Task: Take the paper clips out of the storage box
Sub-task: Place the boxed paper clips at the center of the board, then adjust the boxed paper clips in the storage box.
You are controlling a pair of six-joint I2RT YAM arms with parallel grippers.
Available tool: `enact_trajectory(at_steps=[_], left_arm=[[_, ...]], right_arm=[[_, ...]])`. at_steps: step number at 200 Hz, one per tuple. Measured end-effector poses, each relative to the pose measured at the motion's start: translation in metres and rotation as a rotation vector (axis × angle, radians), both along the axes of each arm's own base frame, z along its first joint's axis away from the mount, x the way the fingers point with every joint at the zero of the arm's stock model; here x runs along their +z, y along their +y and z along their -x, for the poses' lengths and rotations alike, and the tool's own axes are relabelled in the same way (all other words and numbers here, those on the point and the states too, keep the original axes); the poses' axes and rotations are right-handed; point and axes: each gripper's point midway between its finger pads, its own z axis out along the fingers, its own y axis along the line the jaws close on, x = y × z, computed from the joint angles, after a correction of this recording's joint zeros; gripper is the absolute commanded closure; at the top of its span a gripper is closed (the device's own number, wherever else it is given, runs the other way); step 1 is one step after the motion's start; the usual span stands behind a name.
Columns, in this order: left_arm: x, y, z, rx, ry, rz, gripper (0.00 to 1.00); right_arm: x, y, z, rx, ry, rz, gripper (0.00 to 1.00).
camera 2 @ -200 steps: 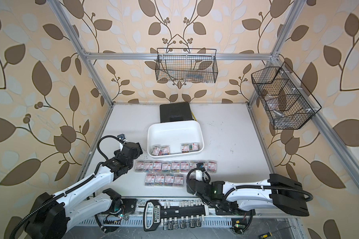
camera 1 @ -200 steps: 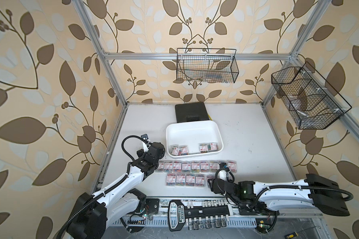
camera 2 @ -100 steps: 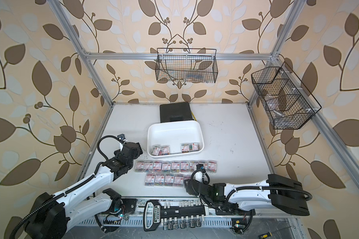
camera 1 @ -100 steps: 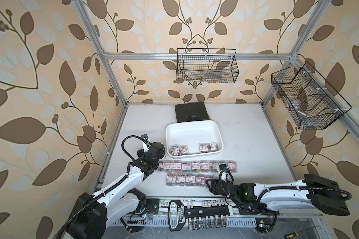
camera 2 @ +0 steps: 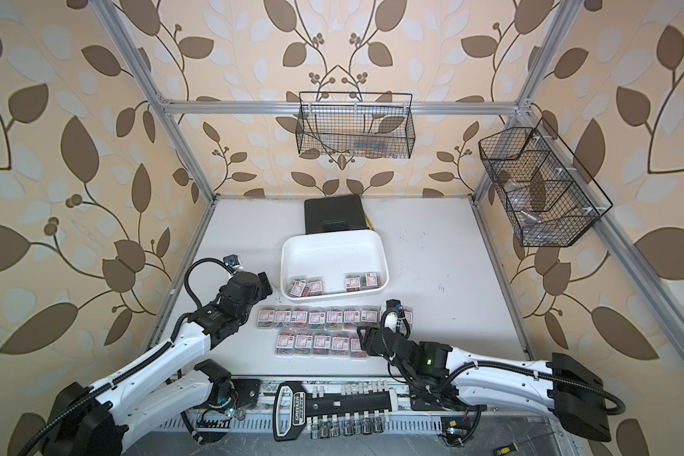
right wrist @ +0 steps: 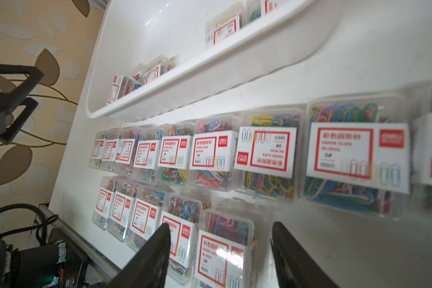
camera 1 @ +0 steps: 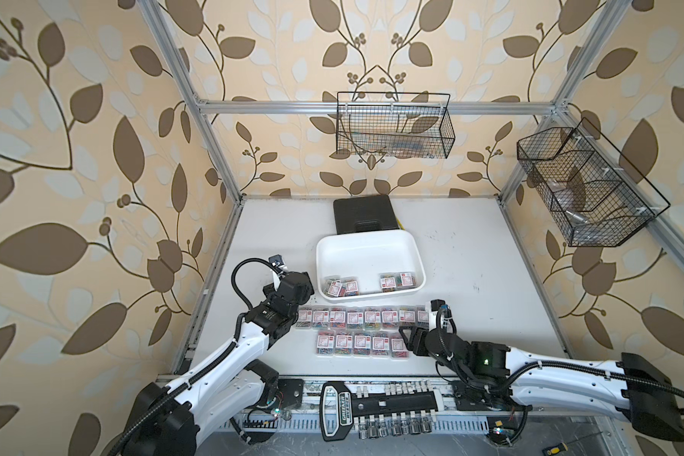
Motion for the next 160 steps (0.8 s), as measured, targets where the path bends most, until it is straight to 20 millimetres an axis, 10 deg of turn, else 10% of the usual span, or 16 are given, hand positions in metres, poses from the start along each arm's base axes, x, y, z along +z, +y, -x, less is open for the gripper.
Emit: enact_trajectory(at_steps=[41,87,160], left_arm=[[0.041,-0.016,-0.007,-0.071,-0.030,0.050,0.16],[0.035,-0.014,-0.006,-0.074,0.028,-0.005,0.14],[0.017,0.028,0.002,0.133,0.078,-0.161,0.05]], right_arm=[[0.054,-0.001,-0.049,-0.048,-0.091,0.061,0.37],[0.075,0.039,-0.092,0.016,-0.118,0.200,0.38],[0.032,0.099,-0.134,0.102,-0.044,0.364,0.40]])
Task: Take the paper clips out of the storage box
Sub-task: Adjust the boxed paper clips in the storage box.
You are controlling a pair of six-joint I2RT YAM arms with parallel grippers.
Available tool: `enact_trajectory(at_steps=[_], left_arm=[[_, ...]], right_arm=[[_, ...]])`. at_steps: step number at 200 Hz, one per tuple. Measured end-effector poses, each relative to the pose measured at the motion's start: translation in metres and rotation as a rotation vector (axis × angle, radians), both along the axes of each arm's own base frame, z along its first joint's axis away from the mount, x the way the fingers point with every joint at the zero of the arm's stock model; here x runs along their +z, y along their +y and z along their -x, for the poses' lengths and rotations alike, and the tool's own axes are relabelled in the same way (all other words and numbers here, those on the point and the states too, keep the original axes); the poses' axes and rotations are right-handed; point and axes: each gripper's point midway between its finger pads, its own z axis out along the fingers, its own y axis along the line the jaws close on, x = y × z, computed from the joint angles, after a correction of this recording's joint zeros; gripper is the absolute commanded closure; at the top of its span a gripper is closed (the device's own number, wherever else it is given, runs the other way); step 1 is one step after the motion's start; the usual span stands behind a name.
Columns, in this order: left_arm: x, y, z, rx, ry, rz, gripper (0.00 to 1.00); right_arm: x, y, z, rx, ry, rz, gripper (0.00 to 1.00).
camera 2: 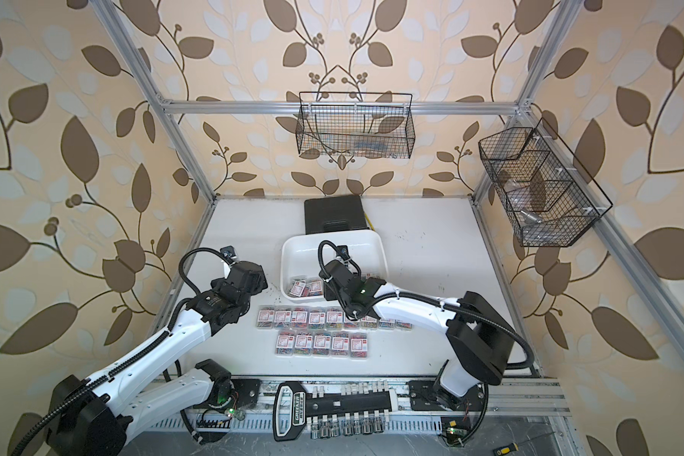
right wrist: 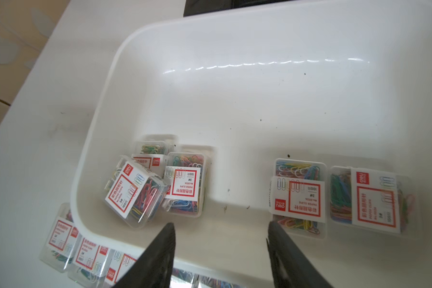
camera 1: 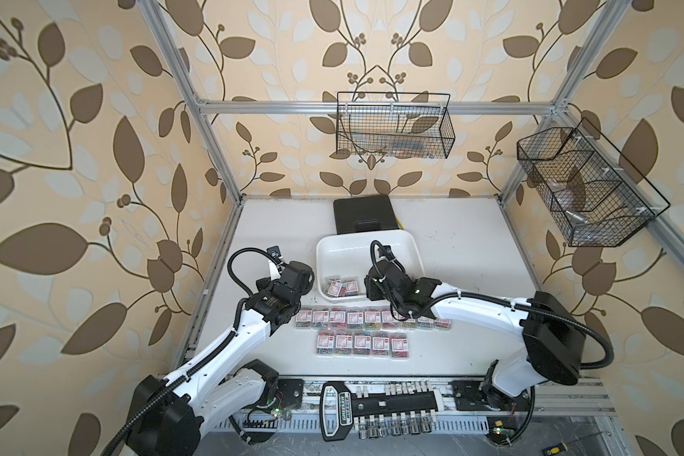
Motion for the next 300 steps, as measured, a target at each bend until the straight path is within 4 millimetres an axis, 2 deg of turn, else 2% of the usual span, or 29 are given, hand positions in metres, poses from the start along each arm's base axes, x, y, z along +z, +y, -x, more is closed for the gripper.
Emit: enact_trajectory(at_steps=[61,112,132,164,209,229,260,300], left_arm=[[-0.003,0.006,0.004,0.026,-0.004,-0.014,0.04],[-0.002,0.009,0.005,0.048,-0.017,-0.018,0.02],[-0.002,0.010,0.005,0.051,-0.018,-0.015,0.02],[-0.003,0.010,0.004,0.052,-0.013,-0.018,0.02],[-0.004,0.010,0.004,0.053,-0.009,-0.021,0.02],[-0.003,0.010,0.004,0.053,-0.012,-0.019,0.02],[0.000,0.010,0.005,0.053,-0.026,-0.011,0.01],[-0.001,0.011,0.007,0.053,-0.028,-0.010,0.01]], right_arm=[[-0.022,0.013,-0.012,0.001,0.029,0.043,0.39],[-0.050,0.025,-0.020,0.013,0.080,0.078,0.31],[-0.046,0.035,-0.026,0.028,0.081,0.065,0.29],[-0.027,0.058,-0.041,0.047,0.047,0.018,0.28],[-0.008,0.072,-0.049,0.050,0.016,-0.035,0.22],[-0.003,0.085,-0.053,0.048,0.008,-0.061,0.20],[-0.009,0.108,-0.057,0.052,0.015,-0.079,0.18],[-0.032,0.119,-0.060,0.045,0.053,-0.044,0.17]])
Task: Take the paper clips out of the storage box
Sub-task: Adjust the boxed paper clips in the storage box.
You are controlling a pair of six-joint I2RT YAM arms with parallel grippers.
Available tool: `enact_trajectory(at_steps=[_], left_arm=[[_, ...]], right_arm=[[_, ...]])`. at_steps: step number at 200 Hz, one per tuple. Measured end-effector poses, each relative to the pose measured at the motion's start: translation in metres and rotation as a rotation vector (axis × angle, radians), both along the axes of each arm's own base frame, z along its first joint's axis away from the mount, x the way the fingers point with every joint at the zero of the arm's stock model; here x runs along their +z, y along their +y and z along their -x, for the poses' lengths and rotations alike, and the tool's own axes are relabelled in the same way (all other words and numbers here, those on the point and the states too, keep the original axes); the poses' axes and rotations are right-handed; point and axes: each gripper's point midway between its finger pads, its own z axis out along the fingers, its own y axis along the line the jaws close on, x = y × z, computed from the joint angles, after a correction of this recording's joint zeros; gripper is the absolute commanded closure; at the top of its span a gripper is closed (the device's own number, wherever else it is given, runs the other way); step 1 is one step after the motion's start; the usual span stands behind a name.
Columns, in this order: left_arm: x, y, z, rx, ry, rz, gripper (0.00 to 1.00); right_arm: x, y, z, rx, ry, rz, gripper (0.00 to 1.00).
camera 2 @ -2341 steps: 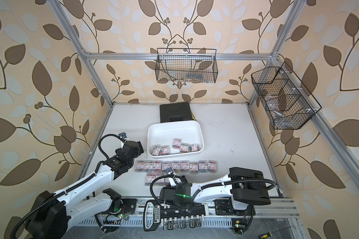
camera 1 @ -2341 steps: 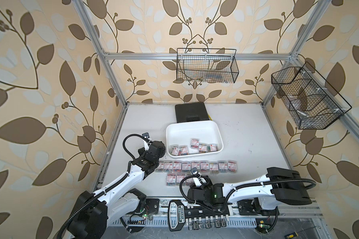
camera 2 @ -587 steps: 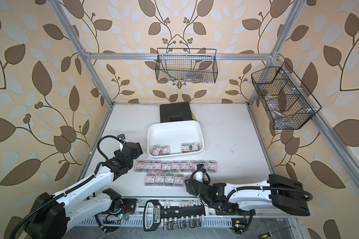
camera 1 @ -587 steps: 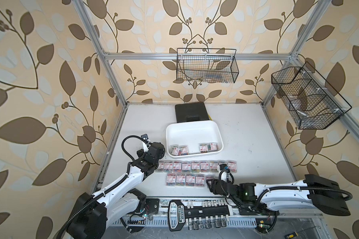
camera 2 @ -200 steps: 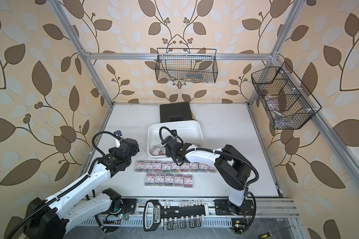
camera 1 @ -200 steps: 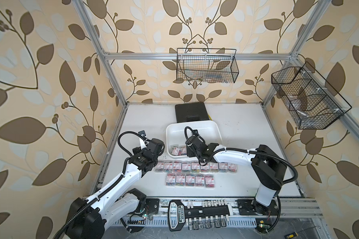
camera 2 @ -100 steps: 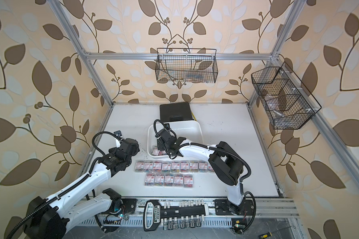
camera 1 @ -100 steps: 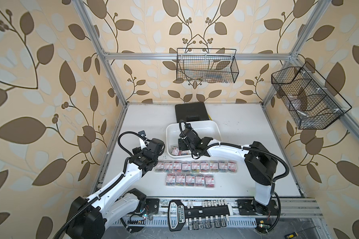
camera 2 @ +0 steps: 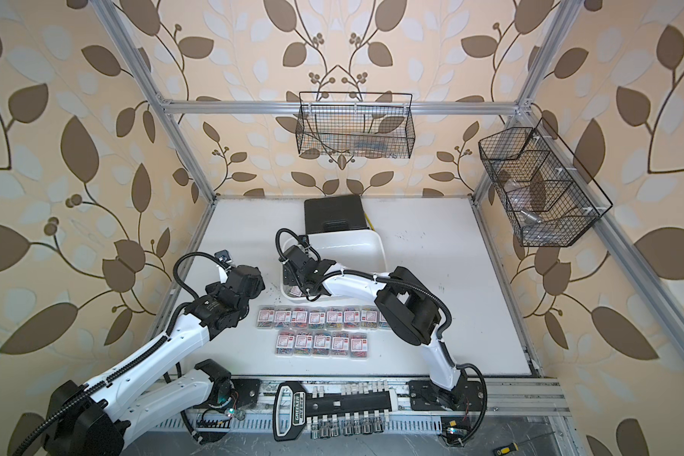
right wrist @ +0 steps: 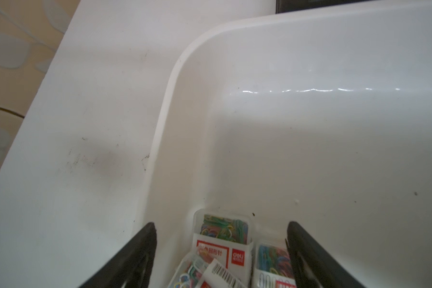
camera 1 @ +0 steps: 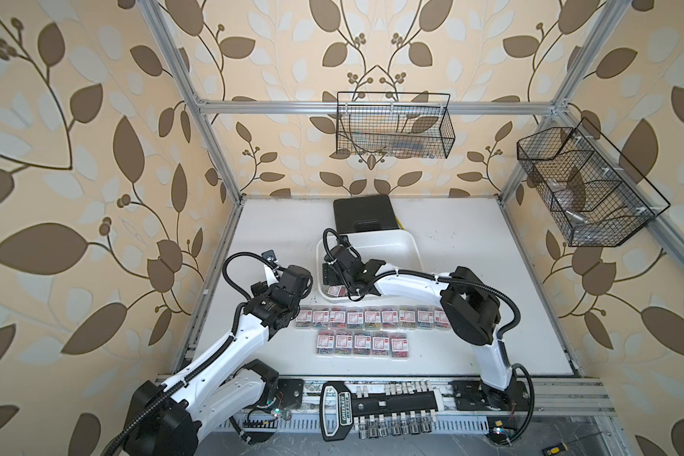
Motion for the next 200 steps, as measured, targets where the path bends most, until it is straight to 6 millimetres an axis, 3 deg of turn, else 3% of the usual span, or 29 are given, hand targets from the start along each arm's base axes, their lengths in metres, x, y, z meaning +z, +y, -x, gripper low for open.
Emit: enact_trajectory(at_steps=[66,148,200], left_arm=[[0.001,0.000,0.000,0.001,-0.004,0.003,0.01],[0.001,0.000,0.000,0.002,-0.005,0.004,0.01],[0.001,0.000,0.000,0.003,-0.005,0.004,0.01]], right_arm=[[-0.014,0.000,0.000,-0.008,0.019,0.055,0.18],[-0.023,0.004,0.022,0.037,0.033,0.125,0.16],[-0.030,-0.004,0.019,0.037,0.047,0.133,0.16]])
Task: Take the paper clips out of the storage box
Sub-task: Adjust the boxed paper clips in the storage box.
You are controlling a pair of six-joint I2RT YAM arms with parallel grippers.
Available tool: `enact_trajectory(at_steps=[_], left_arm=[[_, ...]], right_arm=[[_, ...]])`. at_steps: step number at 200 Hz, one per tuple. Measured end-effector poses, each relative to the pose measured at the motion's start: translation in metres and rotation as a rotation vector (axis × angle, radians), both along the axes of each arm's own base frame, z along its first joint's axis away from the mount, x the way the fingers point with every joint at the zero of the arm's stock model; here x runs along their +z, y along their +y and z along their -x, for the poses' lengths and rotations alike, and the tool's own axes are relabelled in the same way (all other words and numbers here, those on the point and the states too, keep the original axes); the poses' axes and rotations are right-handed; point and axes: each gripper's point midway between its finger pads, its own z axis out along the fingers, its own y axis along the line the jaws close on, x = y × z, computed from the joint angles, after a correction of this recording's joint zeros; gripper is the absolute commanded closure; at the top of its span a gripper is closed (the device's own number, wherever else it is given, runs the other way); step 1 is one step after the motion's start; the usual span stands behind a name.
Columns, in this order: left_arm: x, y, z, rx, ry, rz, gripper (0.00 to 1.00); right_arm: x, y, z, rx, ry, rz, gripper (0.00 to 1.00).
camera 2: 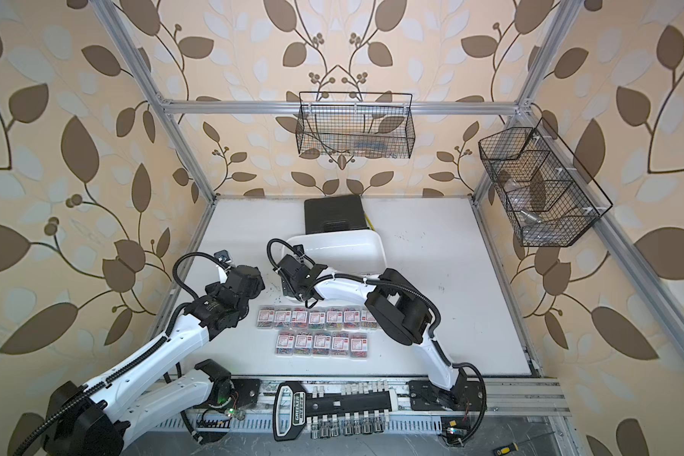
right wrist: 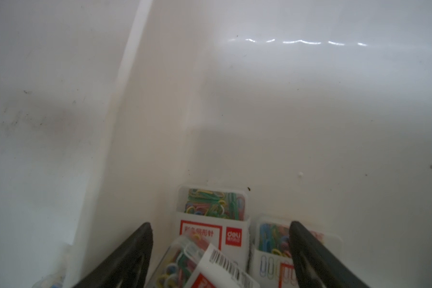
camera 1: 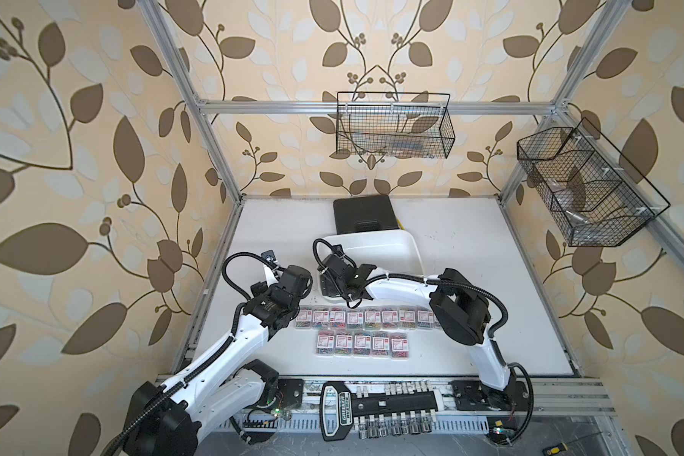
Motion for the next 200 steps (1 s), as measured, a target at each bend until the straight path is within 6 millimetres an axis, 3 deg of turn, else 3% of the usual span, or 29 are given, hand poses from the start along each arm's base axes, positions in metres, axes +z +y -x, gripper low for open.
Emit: enact_trajectory(at_steps=[59,157,200], left_arm=[[0.001,0.002,0.000,0.011,-0.005,-0.007,0.01],[0.002,0.003,0.001,0.017,-0.007,-0.012,0.01],[0.002,0.003,0.001,0.021,-0.010,-0.008,0.01]], right_arm=[[0.000,-0.008,-0.007,-0.015,-0.006,-0.029,0.34],[0.003,-0.007,-0.013,-0.020,0.016,-0.097,0.46],[0.017,-0.009,-0.017,-0.024,0.002,-0.118,0.49]])
